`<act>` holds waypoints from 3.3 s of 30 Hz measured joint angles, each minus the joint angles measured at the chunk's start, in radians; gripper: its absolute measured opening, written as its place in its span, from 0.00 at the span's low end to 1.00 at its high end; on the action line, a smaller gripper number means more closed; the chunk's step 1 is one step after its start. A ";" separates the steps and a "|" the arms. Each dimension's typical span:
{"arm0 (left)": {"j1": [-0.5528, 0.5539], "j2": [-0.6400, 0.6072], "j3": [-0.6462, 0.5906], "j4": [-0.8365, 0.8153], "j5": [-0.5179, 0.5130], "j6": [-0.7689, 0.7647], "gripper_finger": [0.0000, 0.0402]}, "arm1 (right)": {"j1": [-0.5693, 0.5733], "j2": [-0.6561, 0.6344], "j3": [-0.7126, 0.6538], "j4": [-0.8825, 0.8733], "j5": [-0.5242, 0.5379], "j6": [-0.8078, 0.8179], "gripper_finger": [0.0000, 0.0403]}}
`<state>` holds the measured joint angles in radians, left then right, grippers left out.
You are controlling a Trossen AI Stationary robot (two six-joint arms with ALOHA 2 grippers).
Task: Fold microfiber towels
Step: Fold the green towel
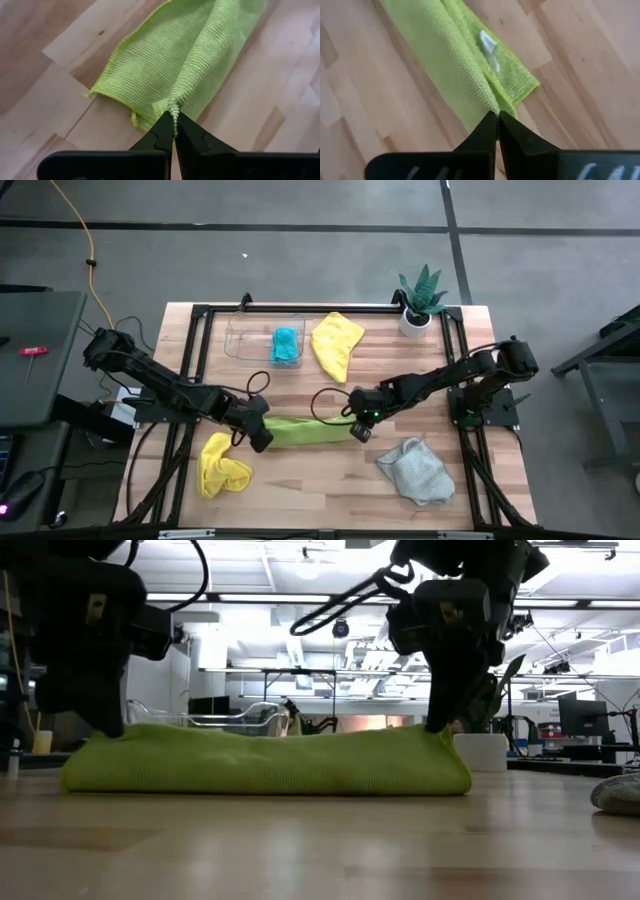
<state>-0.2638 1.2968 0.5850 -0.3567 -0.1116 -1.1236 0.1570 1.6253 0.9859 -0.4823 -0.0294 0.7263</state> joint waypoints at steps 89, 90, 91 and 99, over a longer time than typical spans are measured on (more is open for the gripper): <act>-0.138 -0.457 -0.357 0.081 -0.190 -0.121 0.34 | 0.072 0.084 -0.360 0.712 0.168 0.789 0.42; -0.138 -0.457 -0.357 0.082 -0.190 -0.122 0.34 | 0.072 0.084 -0.361 0.707 0.171 0.794 0.37; -0.138 -0.457 -0.357 0.082 -0.191 -0.122 0.34 | 0.072 0.084 -0.361 0.701 0.172 0.795 0.31; -0.136 -0.457 -0.345 0.091 -0.195 -0.142 0.34 | 0.072 0.014 -0.378 0.565 0.199 0.806 0.03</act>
<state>-0.3996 0.8396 0.2403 -0.2653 -0.3071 -1.2658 0.2293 1.6388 0.6083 0.0825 0.1700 1.5327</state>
